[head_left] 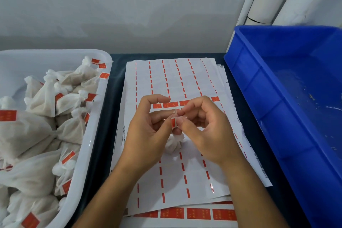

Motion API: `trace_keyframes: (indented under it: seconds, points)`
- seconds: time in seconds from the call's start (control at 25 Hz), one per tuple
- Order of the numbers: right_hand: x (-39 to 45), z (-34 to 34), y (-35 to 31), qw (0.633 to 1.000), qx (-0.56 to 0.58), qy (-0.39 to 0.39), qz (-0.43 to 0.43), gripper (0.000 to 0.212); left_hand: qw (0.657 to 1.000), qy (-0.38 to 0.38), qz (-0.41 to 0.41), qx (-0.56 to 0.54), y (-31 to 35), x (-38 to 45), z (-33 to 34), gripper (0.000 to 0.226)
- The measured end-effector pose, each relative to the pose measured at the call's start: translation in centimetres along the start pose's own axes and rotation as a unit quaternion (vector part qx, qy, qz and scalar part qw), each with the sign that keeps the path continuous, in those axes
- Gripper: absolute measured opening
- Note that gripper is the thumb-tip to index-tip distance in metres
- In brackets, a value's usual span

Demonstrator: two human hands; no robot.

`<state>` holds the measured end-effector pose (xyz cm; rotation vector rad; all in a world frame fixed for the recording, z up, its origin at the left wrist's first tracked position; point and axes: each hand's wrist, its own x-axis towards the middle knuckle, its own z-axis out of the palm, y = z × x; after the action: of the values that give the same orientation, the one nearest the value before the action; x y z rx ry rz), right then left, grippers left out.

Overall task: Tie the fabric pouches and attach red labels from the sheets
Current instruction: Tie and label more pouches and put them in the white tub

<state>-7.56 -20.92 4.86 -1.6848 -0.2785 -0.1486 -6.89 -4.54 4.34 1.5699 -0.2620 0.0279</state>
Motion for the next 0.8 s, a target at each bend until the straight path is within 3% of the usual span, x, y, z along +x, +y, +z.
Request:
trace_keyframes:
  seconds: [0.24, 0.6, 0.8]
  points:
    - [-0.03, 0.15, 0.11, 0.999, -0.045, 0.026, -0.006, 0.016, 0.999, -0.001, 0.021, 0.027, -0.19, 0.03, 0.1, 0.029]
    - [-0.15, 0.72, -0.06, 0.996, -0.077, 0.054, -0.01, 0.015, 0.995, -0.024, -0.032, -0.092, 0.15, 0.1, 0.01, 0.026]
    - [-0.15, 0.98, -0.05, 0.99, -0.116, 0.082, -0.016, 0.013, 0.995, -0.011, -0.038, -0.09, 0.2, -0.11, 0.34, 0.024]
